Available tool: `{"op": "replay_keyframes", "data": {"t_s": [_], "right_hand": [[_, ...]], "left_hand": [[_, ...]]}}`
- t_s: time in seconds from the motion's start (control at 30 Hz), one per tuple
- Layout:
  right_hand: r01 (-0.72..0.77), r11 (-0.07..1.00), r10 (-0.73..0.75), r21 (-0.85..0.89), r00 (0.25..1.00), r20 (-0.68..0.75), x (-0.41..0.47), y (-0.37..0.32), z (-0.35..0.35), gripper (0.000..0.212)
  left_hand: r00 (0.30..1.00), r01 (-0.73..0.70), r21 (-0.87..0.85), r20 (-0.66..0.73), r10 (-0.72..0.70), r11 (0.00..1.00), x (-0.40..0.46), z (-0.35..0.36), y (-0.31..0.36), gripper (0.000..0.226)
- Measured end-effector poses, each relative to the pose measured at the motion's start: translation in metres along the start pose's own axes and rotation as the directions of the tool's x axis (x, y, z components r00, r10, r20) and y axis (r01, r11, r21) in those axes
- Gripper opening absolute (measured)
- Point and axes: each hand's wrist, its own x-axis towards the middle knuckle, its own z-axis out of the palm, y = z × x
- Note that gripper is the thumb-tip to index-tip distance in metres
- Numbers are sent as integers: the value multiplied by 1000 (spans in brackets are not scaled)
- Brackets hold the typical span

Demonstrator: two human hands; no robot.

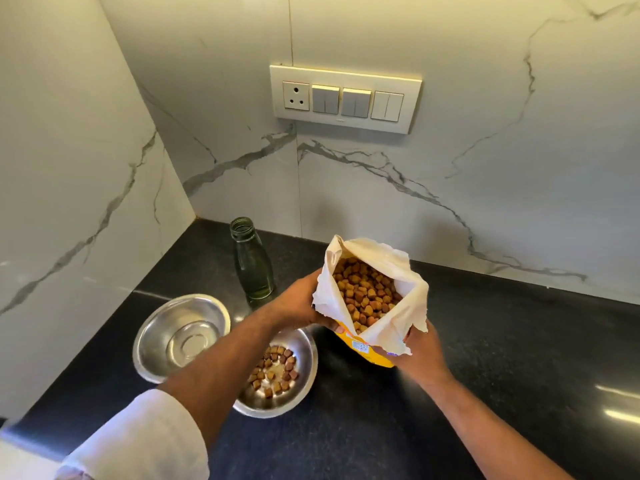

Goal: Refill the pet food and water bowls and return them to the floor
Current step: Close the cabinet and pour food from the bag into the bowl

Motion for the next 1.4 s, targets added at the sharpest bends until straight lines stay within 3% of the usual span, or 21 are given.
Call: {"op": "replay_keyframes", "data": {"t_s": [0.13, 0.3, 0.5, 0.63, 0.87, 1.03, 1.4], "right_hand": [[2, 997, 5, -72, 996, 94, -12, -17, -29, 94], [64, 986, -32, -153, 978, 205, -36, -54, -65, 119], [185, 956, -79, -229, 911, 405, -50, -82, -88, 88], [304, 877, -87, -371, 862, 499, -48, -98, -100, 79], [506, 689, -95, -520, 774, 627, -16, -108, -101, 104], [599, 561, -68, -572, 722, 689, -2, -123, -90, 103], [622, 452, 80, -639, 685, 724, 6, -152, -49, 116]], "left_hand": [[996, -42, -43, -84, 39, 998, -31, 13, 12, 85], [987, -94, -247, -150, 58, 965, -72, 40, 9, 85], [978, -128, -463, -208, 32, 877, -114, 81, 6, 83], [972, -119, -598, -232, -29, 793, -126, 107, 4, 86], [962, -157, -758, -261, -74, 633, -125, 141, 5, 72], [957, -160, -834, -263, -125, 528, -122, 148, 3, 68], [972, -130, -939, -184, -147, 319, -130, 143, -23, 62]]}}
